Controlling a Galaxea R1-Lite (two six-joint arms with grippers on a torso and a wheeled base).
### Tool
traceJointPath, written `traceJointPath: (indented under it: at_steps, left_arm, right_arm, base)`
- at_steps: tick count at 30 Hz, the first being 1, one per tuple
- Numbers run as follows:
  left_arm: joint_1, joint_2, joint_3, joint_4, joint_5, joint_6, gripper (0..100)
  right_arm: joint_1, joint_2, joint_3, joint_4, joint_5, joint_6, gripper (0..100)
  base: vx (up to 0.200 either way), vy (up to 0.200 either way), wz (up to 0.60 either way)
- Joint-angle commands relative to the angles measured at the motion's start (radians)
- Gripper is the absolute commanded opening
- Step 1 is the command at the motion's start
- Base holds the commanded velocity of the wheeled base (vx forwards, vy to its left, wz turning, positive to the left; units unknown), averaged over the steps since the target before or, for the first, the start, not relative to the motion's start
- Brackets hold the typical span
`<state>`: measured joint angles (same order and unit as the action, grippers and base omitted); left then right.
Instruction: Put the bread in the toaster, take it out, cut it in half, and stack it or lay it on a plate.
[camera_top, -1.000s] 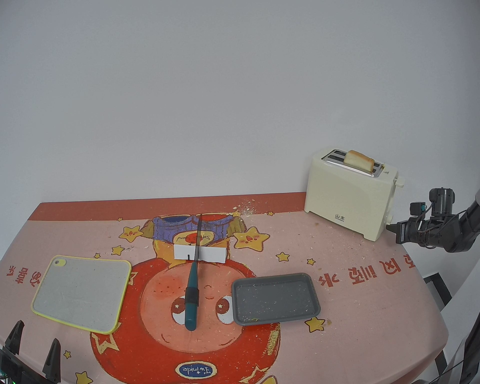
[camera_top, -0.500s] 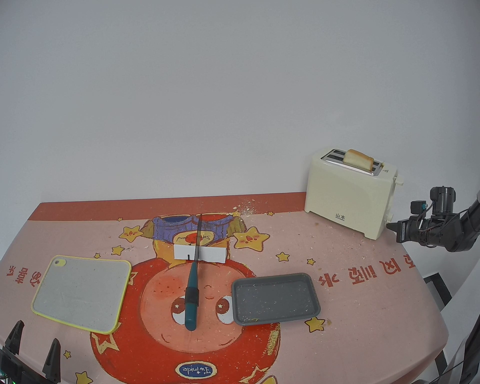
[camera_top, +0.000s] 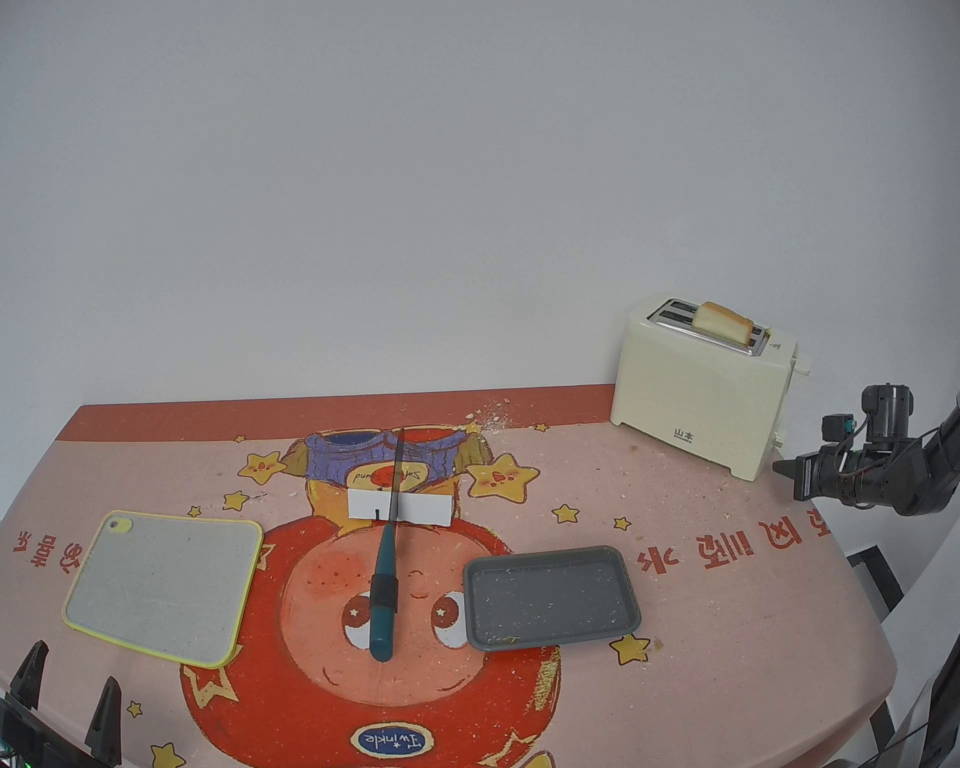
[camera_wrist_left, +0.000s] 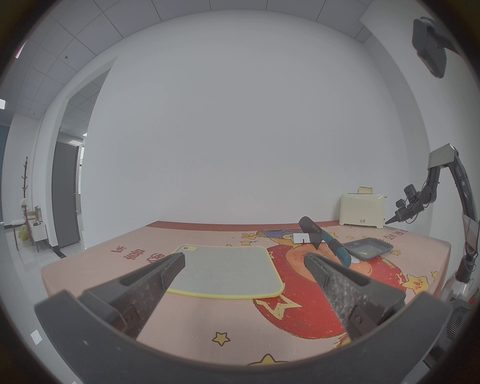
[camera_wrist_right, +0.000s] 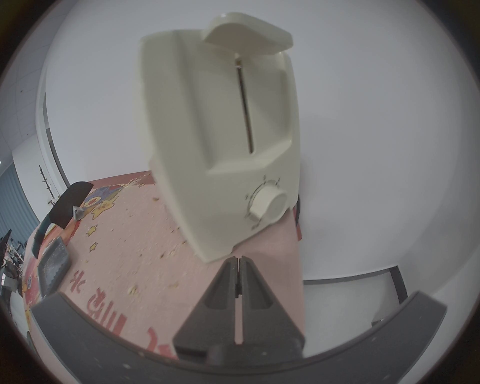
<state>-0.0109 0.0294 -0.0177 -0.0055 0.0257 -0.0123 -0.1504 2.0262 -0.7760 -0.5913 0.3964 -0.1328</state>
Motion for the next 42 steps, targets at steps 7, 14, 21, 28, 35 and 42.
traceJointPath:
  at_steps: [7,14,21,28,35,42]
  left_arm:
    - [0.0,0.0,0.018,-0.001,0.0,0.0,100]
    - [0.0,0.0,0.018,-0.001,0.0,0.0,100]
    - [0.0,0.0,0.018,-0.001,0.0,0.0,100]
    - [0.0,0.0,0.018,-0.001,0.0,0.0,100]
    - [0.0,0.0,0.018,-0.001,0.0,0.0,100]
    - [0.0,0.0,0.018,-0.001,-0.001,0.0,100]
  right_arm:
    - [-0.037,-0.334,0.113,0.011,0.11,0.025,0]
    - [-0.055,-0.369,-0.045,0.088,0.124,0.045,0]
    - [-0.049,-0.265,-0.223,0.13,0.084,0.051,0]
    - [-0.047,-0.135,-0.342,0.128,0.025,0.051,0]
    - [-0.024,-0.084,-0.333,0.116,0.019,0.048,0]
    - [-0.021,-0.066,-0.33,0.116,0.015,0.047,0]
  base:
    - [0.0,0.0,0.0]
    - [0.0,0.0,0.0]
    - [0.0,0.0,0.0]
    - [0.0,0.0,0.0]
    - [0.0,0.0,0.0]
    - [0.0,0.0,0.0]
